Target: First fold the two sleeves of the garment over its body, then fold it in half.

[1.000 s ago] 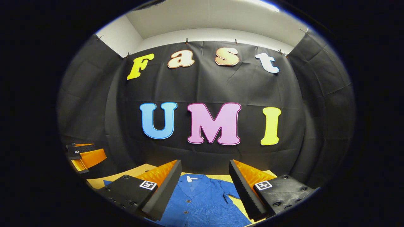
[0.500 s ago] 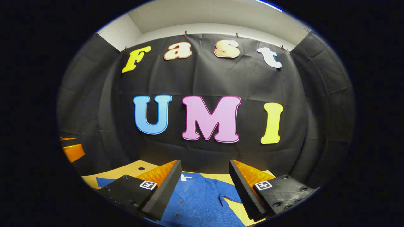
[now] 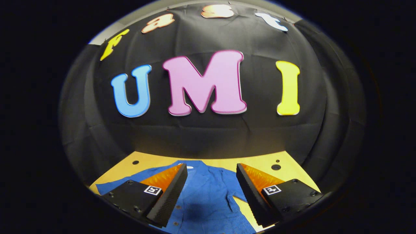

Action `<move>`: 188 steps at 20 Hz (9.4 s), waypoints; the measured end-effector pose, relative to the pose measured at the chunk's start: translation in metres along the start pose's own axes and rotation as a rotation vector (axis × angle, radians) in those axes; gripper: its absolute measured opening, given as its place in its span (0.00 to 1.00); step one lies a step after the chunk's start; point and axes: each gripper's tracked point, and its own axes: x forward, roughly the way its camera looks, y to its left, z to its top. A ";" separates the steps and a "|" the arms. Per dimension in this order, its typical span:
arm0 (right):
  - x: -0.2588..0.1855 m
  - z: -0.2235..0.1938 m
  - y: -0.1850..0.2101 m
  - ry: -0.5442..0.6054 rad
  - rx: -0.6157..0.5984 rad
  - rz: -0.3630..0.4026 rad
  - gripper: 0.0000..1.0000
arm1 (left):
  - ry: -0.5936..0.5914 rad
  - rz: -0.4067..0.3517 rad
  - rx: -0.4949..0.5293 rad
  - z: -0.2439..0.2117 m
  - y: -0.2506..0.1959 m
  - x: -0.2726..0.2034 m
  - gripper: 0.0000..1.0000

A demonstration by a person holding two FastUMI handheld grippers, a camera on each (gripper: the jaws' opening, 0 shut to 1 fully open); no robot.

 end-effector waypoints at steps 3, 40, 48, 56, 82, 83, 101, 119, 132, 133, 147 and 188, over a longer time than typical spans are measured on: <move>0.033 -0.044 -0.045 0.154 0.048 -0.065 0.96 | 0.022 0.027 -0.007 -0.007 -0.008 0.004 0.82; 0.018 -0.253 -0.344 0.672 0.281 -0.426 0.06 | 0.136 0.009 0.001 -0.042 -0.125 0.027 0.82; 0.041 -0.196 -0.293 0.611 0.250 -0.298 0.05 | 0.138 0.095 0.002 -0.034 -0.073 0.007 0.81; 0.089 -0.131 -0.091 0.530 0.184 0.049 0.05 | 0.117 0.193 -0.034 -0.028 -0.004 -0.011 0.82; -0.001 -0.006 0.148 0.096 -0.063 0.307 0.98 | 0.281 0.484 -0.178 -0.130 0.225 -0.019 0.82; -0.015 0.010 0.132 0.059 -0.050 0.284 0.98 | 0.328 0.495 -0.162 -0.146 0.237 -0.010 0.82; -0.251 0.125 -0.069 -0.302 -0.006 -0.190 0.97 | 1.057 0.588 -0.372 -0.333 0.298 0.065 0.85; -0.161 0.062 -0.088 -0.109 -0.054 -0.070 0.96 | 0.987 0.412 -0.363 -0.310 0.270 0.114 0.00; -0.142 0.040 -0.140 -0.048 -0.031 -0.108 0.96 | 0.616 -0.345 -0.225 -0.159 -0.084 0.225 0.00; -0.141 0.033 -0.144 -0.037 -0.038 -0.110 0.96 | 0.630 -0.388 -0.229 -0.156 -0.113 0.222 0.00; -0.148 -0.079 -0.165 0.220 0.087 -0.083 0.97 | 0.710 -0.314 -0.233 -0.181 -0.150 0.196 0.83; -0.163 -0.299 -0.107 0.885 -0.022 -0.011 0.05 | 1.178 -0.170 -0.189 -0.306 0.046 -0.054 0.00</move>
